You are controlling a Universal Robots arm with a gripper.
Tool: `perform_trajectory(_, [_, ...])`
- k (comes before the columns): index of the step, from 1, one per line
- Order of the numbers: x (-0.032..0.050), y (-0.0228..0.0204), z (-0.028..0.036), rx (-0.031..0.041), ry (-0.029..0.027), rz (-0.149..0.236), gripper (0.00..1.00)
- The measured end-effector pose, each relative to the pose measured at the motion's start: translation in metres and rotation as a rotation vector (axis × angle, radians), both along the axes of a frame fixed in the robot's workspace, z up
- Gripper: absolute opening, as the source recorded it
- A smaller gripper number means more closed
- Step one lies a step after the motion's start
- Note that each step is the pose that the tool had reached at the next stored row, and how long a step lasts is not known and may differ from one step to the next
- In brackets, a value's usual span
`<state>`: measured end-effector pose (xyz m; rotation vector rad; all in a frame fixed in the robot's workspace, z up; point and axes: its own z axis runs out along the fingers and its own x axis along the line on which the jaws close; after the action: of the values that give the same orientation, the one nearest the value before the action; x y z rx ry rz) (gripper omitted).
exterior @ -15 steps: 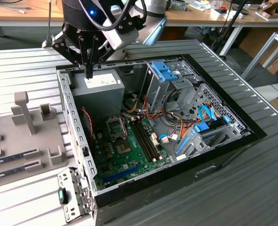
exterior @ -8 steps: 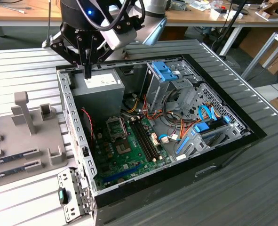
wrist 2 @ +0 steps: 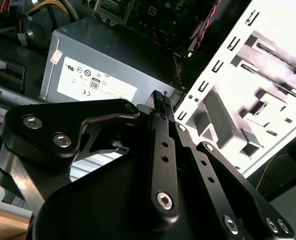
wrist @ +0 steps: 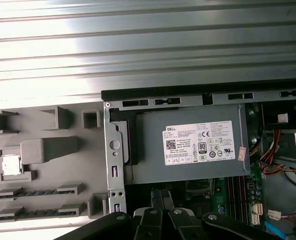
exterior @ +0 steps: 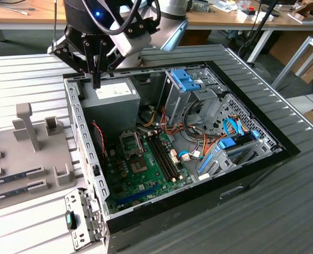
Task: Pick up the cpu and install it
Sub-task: 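Reach for the cpu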
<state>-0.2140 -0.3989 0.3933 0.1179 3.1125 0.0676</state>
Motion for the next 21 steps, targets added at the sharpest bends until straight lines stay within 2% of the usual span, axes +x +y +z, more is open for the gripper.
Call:
perform_trajectory(12, [-0.0086, 0.0, 0.0, 0.0, 0.0, 0.0, 0.11])
perform_trajectory(21, [-0.0118, 0.0, 0.0, 0.0, 0.0, 0.0, 0.11])
